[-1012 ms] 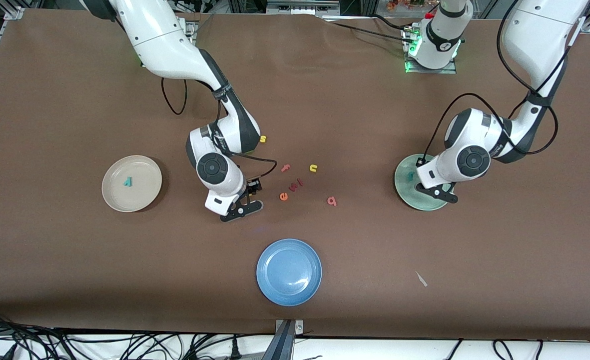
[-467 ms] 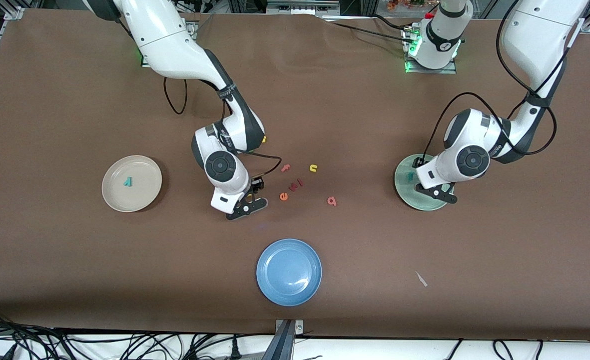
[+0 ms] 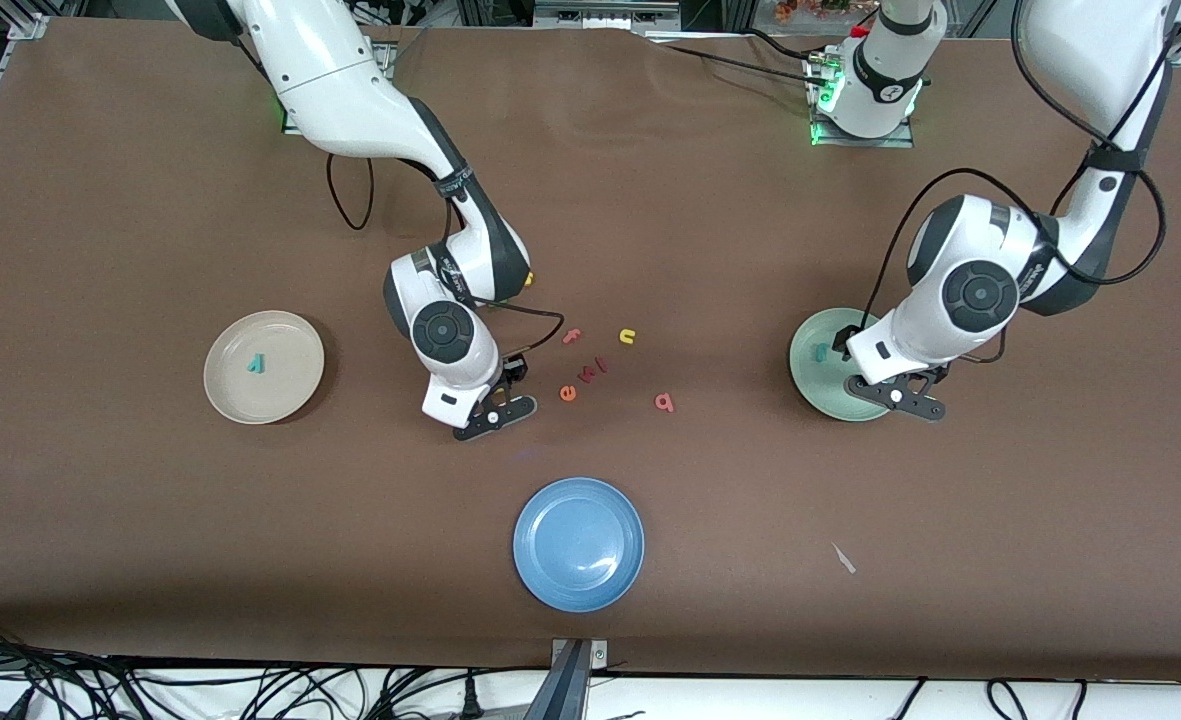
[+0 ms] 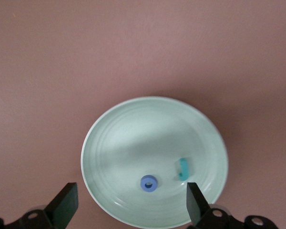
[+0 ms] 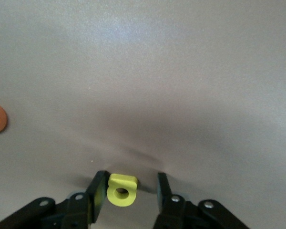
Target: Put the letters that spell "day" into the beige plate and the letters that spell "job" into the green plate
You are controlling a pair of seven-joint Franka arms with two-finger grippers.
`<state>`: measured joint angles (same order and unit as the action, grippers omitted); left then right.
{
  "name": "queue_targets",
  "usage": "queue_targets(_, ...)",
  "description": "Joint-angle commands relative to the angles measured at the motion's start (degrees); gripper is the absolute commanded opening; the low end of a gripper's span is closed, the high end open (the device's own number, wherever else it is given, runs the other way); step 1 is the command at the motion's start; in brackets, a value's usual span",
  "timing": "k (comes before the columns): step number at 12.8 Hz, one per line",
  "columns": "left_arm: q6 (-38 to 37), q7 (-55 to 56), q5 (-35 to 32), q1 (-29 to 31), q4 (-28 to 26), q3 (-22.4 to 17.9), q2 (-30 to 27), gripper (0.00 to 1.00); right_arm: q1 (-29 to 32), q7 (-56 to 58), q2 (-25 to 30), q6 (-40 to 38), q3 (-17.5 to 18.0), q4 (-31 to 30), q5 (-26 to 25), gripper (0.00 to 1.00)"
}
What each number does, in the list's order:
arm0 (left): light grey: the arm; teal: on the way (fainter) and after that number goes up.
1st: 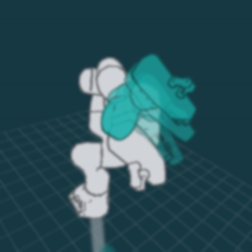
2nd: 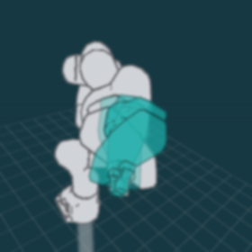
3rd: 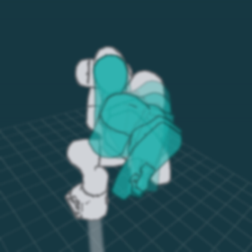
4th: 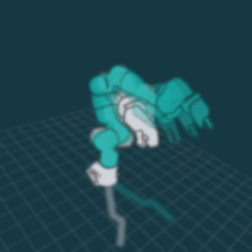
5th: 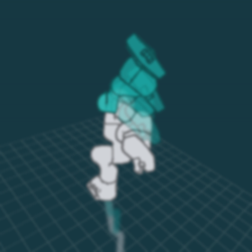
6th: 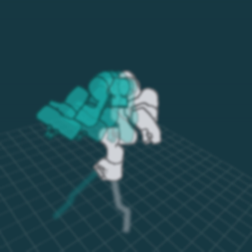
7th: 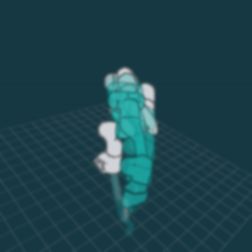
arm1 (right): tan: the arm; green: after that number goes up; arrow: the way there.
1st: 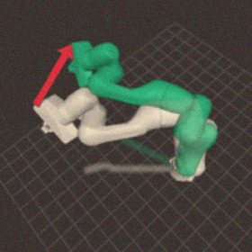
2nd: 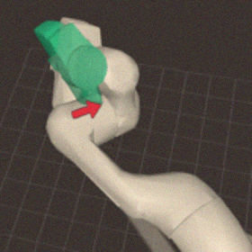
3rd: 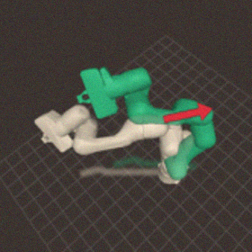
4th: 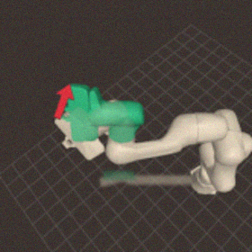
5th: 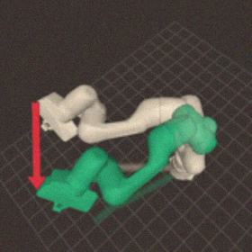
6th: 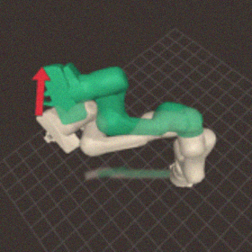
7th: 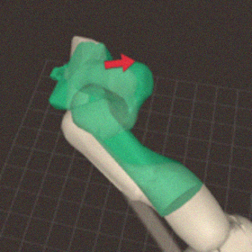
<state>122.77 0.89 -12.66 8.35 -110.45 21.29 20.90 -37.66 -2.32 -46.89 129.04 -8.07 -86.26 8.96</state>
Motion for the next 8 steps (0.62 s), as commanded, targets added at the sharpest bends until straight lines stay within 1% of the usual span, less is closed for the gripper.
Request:
queue_targets(1, -2.1, 1.5, 7.4, -2.3, 3.1, -0.1, -0.5, 1.0, -0.7, -0.6, -1.5, 0.2, -0.2, 1.5, -0.3, 0.44)
queue_targets(2, -2.1, 3.3, 9.0, -2.9, 3.9, -0.1, -0.4, 1.0, -0.7, -0.6, -1.5, 0.2, -0.2, 1.5, -0.3, 0.43)
queue_targets(3, -2.0, 6.1, 9.2, -4.0, 4.5, -0.1, -0.1, 1.0, -0.7, -0.6, -1.5, 0.9, -0.2, 1.4, -0.3, 0.41)
queue_targets(4, -1.9, 9.8, 9.2, -4.9, 5.5, -0.1, 0.7, 1.0, -0.8, -0.6, -1.5, 1.0, -0.2, 1.4, -0.3, 0.38)
queue_targets(7, -1.3, 19.6, 9.2, -8.9, 7.6, -0.1, 4.2, 1.0, -1.1, -0.6, -1.6, 1.0, -0.2, 1.5, -0.4, 0.32)
queue_targets(8, -0.2, 22.1, 9.1, -10.6, 9.1, -0.2, 5.5, 1.0, -1.1, -0.7, -1.6, 1.0, -0.2, 1.4, -0.4, 0.32)
